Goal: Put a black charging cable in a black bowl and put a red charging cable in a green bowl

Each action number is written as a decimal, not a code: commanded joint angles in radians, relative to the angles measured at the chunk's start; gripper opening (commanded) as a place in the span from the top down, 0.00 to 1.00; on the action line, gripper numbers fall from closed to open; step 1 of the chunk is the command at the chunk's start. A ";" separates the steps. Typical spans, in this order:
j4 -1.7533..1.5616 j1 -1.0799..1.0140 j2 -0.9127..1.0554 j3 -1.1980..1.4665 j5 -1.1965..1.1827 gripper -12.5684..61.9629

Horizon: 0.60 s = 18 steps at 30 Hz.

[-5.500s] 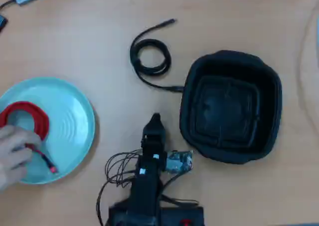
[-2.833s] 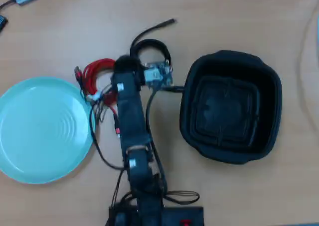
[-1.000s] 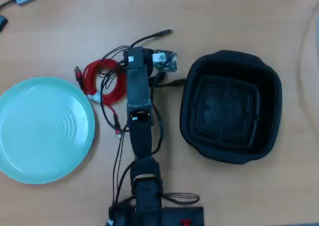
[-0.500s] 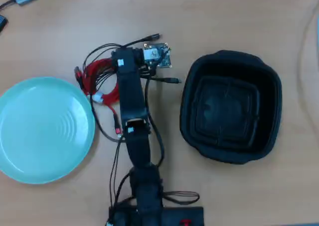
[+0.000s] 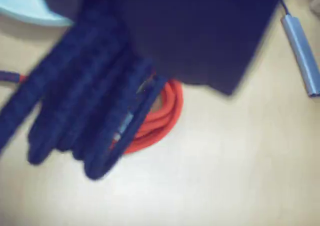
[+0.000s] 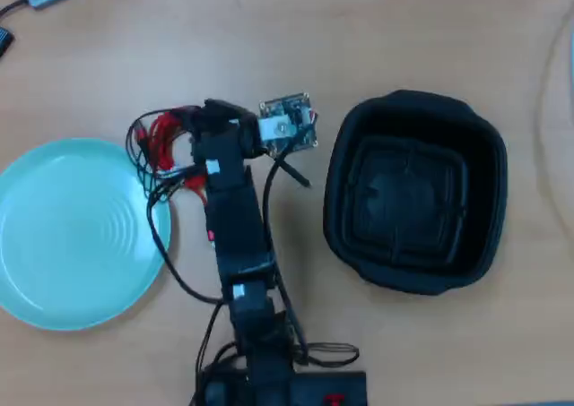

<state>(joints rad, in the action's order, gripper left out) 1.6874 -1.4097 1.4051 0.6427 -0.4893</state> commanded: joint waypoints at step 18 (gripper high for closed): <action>0.011 -0.371 0.354 -0.109 0.051 0.92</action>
<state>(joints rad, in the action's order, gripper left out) 1.7027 -1.7411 1.6950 0.6412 -0.4817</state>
